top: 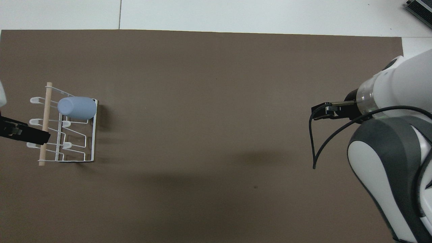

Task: Hang cup on cup holder

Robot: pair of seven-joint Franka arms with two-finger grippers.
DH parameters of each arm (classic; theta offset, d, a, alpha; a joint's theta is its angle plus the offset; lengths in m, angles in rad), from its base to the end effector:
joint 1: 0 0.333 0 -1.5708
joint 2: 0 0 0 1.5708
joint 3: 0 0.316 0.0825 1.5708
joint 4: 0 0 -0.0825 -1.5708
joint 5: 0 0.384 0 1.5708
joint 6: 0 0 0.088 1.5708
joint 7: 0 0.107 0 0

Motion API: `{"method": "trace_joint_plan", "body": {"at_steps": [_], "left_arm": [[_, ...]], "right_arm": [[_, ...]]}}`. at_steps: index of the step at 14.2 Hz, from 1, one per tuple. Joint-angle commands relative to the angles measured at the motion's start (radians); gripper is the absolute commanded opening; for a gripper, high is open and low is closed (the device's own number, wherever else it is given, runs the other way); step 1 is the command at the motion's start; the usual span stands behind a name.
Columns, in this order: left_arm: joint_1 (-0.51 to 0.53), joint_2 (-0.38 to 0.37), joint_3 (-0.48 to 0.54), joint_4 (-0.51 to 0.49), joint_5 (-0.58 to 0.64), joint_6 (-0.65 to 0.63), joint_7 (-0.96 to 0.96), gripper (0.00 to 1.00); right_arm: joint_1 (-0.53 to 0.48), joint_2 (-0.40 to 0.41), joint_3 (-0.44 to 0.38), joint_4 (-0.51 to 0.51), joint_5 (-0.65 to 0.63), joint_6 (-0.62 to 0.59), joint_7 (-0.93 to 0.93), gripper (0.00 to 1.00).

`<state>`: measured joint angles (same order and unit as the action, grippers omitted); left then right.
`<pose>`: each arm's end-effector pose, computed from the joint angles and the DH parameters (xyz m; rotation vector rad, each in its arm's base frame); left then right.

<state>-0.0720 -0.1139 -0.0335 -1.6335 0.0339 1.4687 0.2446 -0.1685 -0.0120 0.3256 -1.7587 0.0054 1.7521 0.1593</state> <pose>0.5053 -0.0507 0.6471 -3.0598 0.5366 0.0830 0.5528 0.0889 0.5571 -3.1394 0.0050 -0.0070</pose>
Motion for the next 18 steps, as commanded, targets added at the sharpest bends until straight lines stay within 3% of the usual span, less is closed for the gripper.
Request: {"method": "trace_joint_plan", "body": {"at_steps": [1, 5, 18], "left_arm": [[-0.055, 0.043, 0.064, 0.066, -0.015, -0.008, -0.027, 1.00], [-0.059, 0.043, 0.119, 0.067, -0.041, -0.030, -0.024, 1.00], [-0.020, 0.003, 0.110, 0.046, -0.075, -0.033, -0.027, 1.00]], "right_arm": [[-0.019, -0.017, 0.010, -0.013, 0.019, 0.006, 0.002, 1.00], [-0.019, -0.017, 0.010, -0.013, 0.019, 0.006, 0.000, 1.00], [-0.019, -0.017, 0.010, -0.013, 0.019, 0.006, 0.002, 1.00]]}}
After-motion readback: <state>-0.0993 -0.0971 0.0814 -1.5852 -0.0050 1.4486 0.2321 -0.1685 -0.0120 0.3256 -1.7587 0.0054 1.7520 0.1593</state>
